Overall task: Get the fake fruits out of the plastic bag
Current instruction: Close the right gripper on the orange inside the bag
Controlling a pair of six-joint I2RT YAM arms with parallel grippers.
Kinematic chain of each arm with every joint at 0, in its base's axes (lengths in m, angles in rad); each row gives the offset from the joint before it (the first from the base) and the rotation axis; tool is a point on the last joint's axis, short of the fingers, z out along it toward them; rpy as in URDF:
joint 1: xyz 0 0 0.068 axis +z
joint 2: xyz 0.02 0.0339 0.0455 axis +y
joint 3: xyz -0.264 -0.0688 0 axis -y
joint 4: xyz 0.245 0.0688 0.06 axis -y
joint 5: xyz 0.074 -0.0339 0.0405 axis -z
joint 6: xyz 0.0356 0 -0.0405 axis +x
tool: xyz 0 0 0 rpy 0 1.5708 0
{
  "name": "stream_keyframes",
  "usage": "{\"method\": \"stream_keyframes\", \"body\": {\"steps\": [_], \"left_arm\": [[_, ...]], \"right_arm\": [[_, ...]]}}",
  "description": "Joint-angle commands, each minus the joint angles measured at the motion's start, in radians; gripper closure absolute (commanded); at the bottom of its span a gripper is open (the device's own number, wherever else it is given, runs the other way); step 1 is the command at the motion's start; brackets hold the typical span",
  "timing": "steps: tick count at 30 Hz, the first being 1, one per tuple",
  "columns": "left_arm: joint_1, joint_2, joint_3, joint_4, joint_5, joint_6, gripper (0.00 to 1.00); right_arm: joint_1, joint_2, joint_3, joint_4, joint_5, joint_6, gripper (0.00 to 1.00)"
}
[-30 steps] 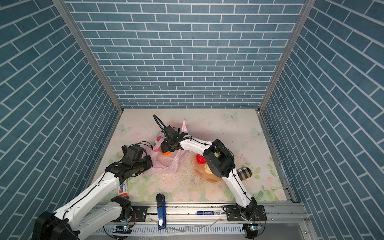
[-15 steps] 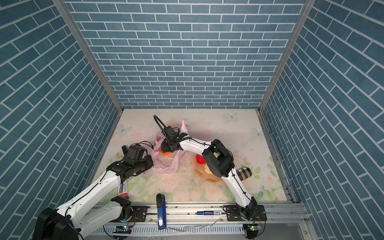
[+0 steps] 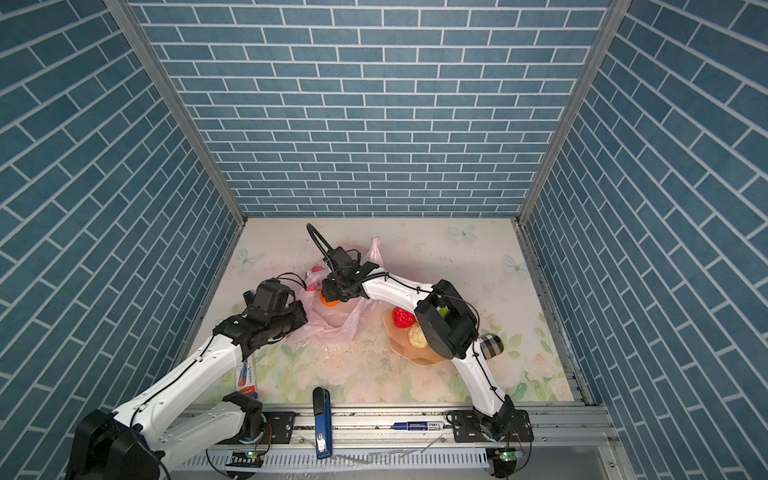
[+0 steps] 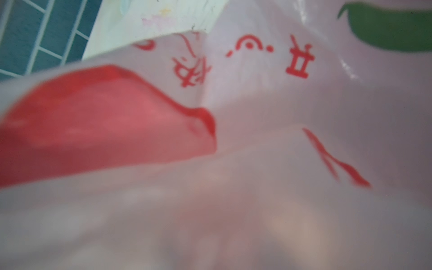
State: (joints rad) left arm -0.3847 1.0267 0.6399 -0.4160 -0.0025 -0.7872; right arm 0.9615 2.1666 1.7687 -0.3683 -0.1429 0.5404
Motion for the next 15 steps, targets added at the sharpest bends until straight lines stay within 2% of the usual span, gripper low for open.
{"method": "stream_keyframes", "body": {"steps": [1,15], "left_arm": [[0.006,0.022,0.032,0.019,-0.037,0.014,1.00],[0.013,0.104,0.113,0.085,-0.041,0.016,1.00]], "right_arm": [[0.019,-0.087,-0.035,-0.062,0.024,-0.048,0.63],[0.045,-0.310,-0.098,-0.192,0.129,-0.118,0.64]]}}
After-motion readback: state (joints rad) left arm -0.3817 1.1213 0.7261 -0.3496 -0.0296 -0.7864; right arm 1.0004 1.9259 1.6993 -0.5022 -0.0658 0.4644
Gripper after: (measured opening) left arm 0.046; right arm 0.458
